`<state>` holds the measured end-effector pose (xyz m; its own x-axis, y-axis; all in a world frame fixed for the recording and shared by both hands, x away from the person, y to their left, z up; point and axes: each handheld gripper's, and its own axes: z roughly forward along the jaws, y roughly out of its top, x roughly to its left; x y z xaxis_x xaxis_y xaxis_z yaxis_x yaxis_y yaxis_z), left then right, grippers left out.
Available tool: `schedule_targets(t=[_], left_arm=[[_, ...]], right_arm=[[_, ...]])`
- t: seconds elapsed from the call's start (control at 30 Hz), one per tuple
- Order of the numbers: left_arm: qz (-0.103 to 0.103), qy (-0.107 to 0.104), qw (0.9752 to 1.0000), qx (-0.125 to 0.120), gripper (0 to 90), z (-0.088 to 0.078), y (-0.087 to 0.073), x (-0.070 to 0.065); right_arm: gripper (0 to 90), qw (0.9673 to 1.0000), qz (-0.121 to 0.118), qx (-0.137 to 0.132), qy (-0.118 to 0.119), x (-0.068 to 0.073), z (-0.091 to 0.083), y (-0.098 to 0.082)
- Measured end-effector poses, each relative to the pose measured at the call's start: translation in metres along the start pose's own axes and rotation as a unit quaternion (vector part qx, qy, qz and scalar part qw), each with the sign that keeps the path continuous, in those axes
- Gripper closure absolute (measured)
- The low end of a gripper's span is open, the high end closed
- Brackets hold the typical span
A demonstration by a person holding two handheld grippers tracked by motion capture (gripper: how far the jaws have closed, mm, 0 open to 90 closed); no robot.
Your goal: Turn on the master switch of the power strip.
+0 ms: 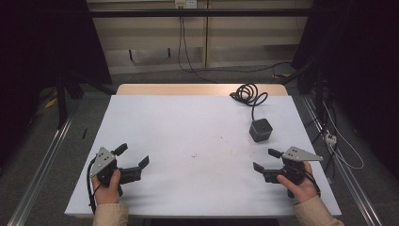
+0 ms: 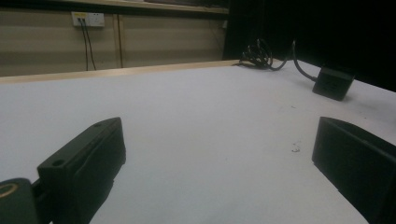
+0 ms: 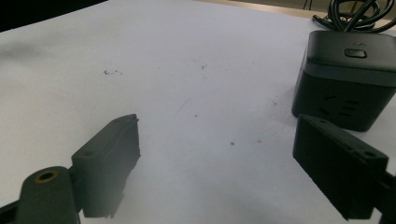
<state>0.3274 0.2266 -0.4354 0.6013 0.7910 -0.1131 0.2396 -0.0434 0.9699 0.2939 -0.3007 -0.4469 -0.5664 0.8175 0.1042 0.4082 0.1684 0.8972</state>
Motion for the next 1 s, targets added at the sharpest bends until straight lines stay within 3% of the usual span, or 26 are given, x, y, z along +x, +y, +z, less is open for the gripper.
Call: schedule_targets(t=[1.0], left_arm=[[0.000,0.000,1.0000,0.004,2.4,0.0007,-0.0011,0.0000]], right_arm=[[14.5,0.9999,-0.006,0.010,0.002,0.0030,-0.0026,-0.0082]])
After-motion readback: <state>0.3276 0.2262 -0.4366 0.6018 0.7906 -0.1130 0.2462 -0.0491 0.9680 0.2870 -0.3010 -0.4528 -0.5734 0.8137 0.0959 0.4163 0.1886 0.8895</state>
